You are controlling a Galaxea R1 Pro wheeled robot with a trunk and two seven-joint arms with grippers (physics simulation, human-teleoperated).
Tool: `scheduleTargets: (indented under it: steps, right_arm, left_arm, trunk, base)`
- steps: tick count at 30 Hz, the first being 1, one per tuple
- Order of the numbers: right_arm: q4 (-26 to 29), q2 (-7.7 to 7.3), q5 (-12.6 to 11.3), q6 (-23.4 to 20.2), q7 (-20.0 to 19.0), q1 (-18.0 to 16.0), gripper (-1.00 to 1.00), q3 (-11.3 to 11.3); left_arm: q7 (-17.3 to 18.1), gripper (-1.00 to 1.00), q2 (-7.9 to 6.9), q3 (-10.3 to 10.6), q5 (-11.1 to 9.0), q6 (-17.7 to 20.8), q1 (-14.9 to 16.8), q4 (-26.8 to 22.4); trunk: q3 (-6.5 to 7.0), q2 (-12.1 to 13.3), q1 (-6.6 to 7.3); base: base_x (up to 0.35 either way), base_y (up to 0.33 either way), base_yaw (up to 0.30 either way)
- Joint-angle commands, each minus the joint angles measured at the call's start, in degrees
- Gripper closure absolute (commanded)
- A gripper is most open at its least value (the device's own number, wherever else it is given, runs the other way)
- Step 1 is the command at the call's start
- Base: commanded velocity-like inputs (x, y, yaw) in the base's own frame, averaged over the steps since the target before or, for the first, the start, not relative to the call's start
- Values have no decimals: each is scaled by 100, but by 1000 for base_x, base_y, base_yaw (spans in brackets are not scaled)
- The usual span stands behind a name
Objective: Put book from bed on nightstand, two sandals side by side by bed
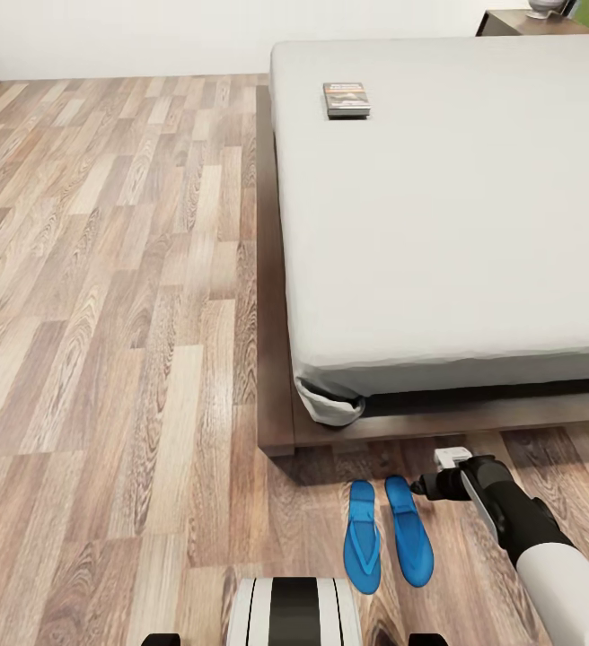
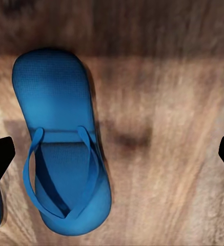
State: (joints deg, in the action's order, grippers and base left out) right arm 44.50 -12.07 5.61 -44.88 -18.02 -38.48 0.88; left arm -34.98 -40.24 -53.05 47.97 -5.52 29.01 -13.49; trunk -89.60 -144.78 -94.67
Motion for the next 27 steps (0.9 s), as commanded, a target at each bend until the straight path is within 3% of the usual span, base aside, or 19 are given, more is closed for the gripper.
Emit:
scheduleTargets:
  steps: [1, 7, 11, 23, 27]
  right_arm:
    - [1, -6, 60, -18, -43, -2, -100, 7]
    - [-40, -35, 62, -16, -44, -1, -100, 3]
    - [-113, -131, 55, -5, -44, 0, -100, 1]
    - [-226, -230, 51, 11, -44, 4, -100, 0]
    - [-275, -249, 54, 14, -44, 6, -100, 0]
  left_arm:
    - [-9, -100, -1, -48, 37, -46, 8, 13]
    - [-8, -100, -1, -48, 37, -46, 8, 13]
    - [-8, -100, -1, -48, 37, -46, 8, 13]
    - [-5, -100, -1, -48, 37, -41, 8, 18]
    - [-6, -100, -1, -48, 37, -41, 8, 18]
  trunk:
    - [-3, -1, 1]
    - [-3, -1, 1]
    - [-3, -1, 1]
    - [263, 15, 32]
    - [263, 15, 32]
  base:
    - [0, 0, 0]
    - [0, 0, 0]
    - [0, 0, 0]
    - [0, 0, 0]
    - [0, 0, 0]
